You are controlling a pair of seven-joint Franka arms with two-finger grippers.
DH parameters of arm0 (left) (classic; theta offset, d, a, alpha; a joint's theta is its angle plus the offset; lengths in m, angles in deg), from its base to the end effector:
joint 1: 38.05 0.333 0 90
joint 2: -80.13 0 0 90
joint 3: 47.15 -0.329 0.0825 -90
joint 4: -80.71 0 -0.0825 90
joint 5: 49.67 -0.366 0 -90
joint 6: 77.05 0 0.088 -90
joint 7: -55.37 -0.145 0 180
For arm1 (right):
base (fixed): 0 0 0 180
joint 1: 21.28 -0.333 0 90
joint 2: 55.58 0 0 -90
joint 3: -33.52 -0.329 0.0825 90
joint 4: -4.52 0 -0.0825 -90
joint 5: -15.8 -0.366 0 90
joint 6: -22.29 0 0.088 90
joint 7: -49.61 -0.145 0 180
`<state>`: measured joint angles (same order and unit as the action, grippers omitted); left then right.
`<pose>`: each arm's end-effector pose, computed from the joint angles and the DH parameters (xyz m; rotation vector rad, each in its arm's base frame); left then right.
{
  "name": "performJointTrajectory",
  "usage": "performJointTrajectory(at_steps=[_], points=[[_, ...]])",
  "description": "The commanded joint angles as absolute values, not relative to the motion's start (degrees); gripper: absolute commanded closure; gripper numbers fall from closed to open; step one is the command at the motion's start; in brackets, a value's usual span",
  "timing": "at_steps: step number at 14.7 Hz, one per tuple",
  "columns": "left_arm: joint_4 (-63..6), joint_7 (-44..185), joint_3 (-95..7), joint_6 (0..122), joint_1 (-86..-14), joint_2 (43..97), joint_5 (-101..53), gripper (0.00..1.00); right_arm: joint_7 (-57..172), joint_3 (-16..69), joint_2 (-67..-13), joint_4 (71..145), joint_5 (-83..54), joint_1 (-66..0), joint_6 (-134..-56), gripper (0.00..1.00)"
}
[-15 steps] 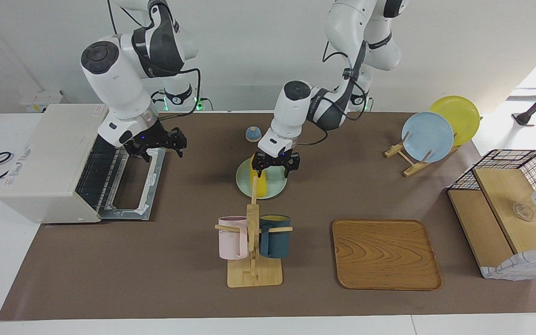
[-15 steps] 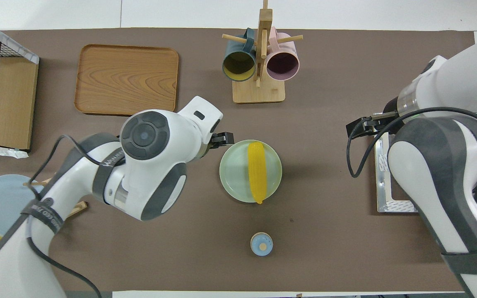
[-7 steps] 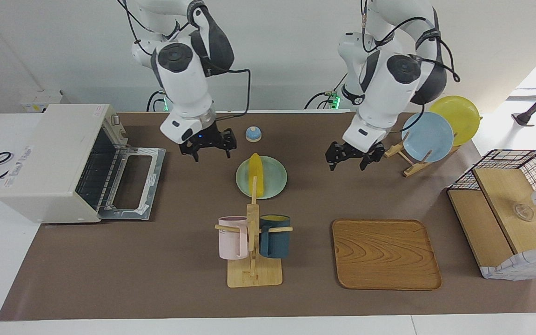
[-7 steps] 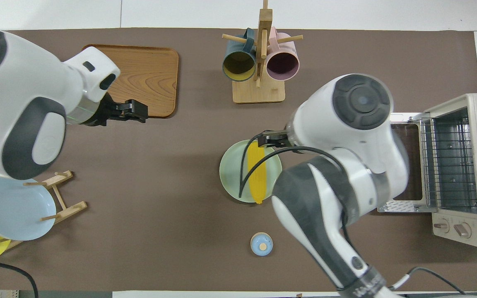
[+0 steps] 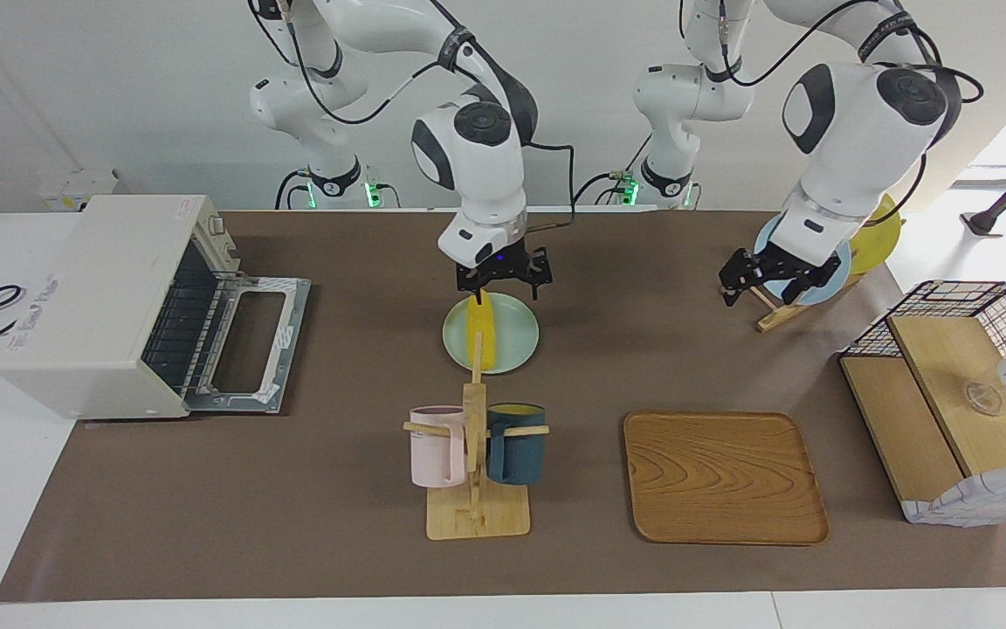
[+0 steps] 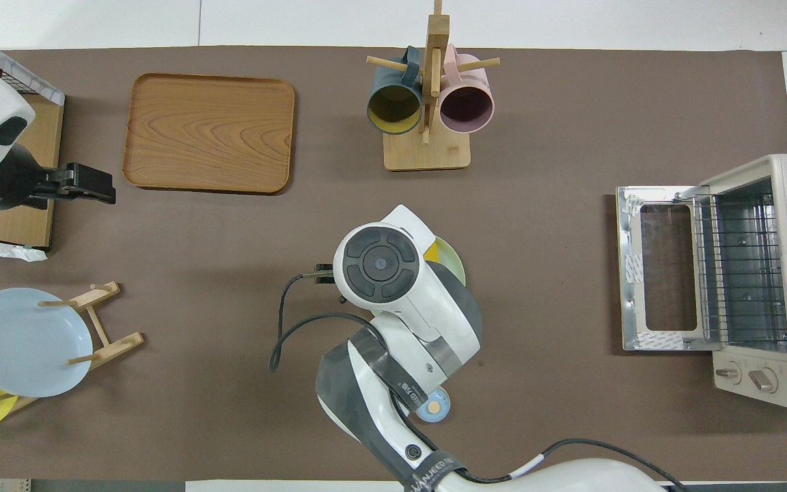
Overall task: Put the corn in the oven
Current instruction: 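Lift the corn off the plate with the right gripper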
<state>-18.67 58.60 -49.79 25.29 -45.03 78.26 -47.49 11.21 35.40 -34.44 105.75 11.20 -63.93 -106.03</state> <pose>0.5570 -0.0473 0.5254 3.1045 -0.0181 0.0259 0.4893 0.4303 0.3490 -3.0329 0.0035 -0.0698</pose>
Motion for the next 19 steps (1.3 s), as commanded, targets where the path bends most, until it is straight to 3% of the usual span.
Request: performJointTrajectory(at_steps=[1,2,5,11,12,14,19], points=[[-18.78,58.18,-49.26,23.23,-44.55,79.43,-49.05,0.00,10.24,35.63,-31.94,105.85,12.11,-64.34,-108.49,0.00],[-18.78,58.27,-49.17,23.40,-44.55,79.61,-49.58,0.00,10.24,35.63,-31.68,106.38,12.11,-64.69,-108.75,0.01],[-18.25,58.36,-49.17,22.97,-44.90,79.78,-49.93,0.00,10.33,35.63,-32.20,109.80,12.11,-65.22,-112.69,0.35],[-16.85,58.53,-49.08,17.70,-45.35,82.68,-50.02,0.00,10.41,35.63,-32.99,113.32,12.11,-65.75,-115.16,0.51],[-16.85,58.53,-49.08,17.26,-45.26,83.12,-50.02,0.00,10.59,35.63,-33.17,113.85,12.11,-65.75,-115.78,0.64],[-17.02,58.53,-49.08,17.17,-45.61,83.56,-50.02,0.00,10.94,35.63,-33.17,113.85,12.11,-65.75,-115.61,1.00],[-17.64,58.27,-50.13,17.96,-46.31,83.48,-50.02,0.00,11.38,35.71,-33.08,112.72,12.46,-65.66,-114.21,1.00]])
